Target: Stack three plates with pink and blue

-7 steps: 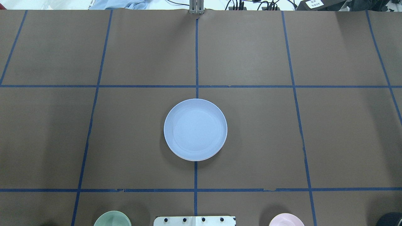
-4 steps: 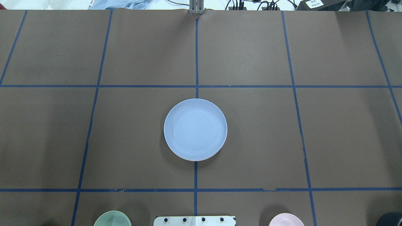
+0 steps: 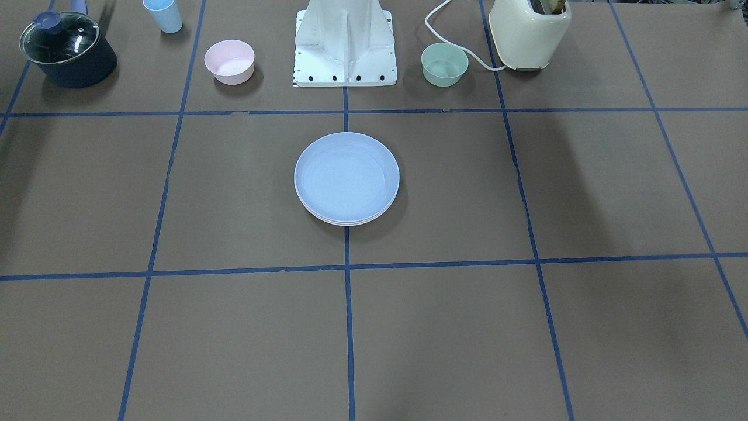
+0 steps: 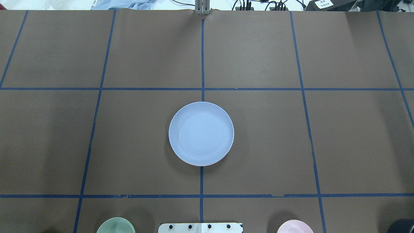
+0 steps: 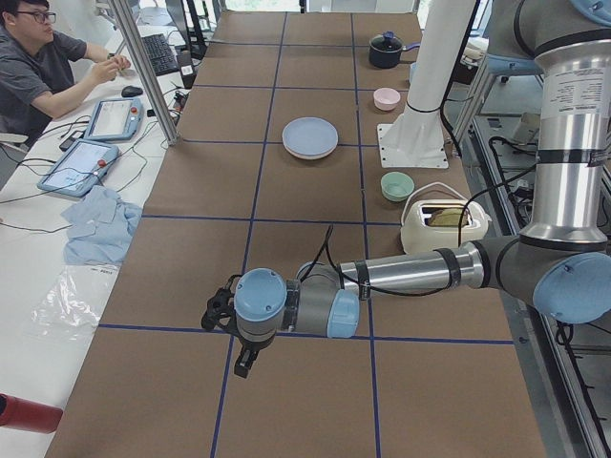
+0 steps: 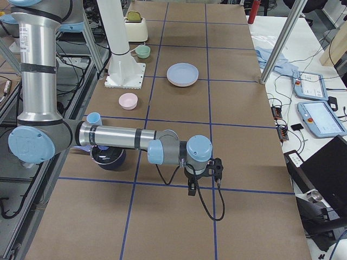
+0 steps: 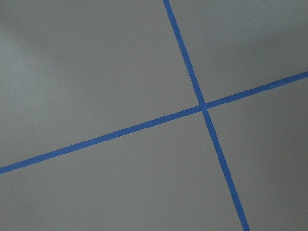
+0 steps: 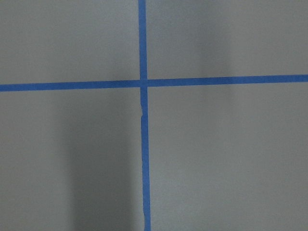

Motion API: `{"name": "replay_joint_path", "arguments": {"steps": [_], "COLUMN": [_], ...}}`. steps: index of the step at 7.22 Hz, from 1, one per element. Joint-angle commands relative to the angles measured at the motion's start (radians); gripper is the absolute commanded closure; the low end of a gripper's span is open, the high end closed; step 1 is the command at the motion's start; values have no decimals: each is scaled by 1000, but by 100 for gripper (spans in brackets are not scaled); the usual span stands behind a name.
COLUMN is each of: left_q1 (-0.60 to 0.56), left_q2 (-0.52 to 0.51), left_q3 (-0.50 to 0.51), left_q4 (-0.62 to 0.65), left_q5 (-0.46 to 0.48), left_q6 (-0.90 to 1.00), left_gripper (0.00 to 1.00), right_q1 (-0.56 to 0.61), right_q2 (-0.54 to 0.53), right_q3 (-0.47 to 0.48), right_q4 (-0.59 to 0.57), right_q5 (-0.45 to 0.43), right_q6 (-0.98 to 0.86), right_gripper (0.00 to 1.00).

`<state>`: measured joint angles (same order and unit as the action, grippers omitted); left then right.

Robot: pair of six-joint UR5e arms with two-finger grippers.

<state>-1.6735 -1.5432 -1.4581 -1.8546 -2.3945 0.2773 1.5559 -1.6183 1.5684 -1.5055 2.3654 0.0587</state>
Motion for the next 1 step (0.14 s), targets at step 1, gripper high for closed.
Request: {"name": "replay_joint_path", "arguments": {"steps": [1], "left_q1": [1], "left_q2": [2], "left_q3": [1], "left_q4": [0], "left_q5": [0], "left_q6": [-1], "left_gripper": [0], "right_q1": [1], "right_q2": [0], "right_q3": [-1], "right_q4": [1], "right_q5": [0], "right_q6": [1], "right_gripper": [0]}}
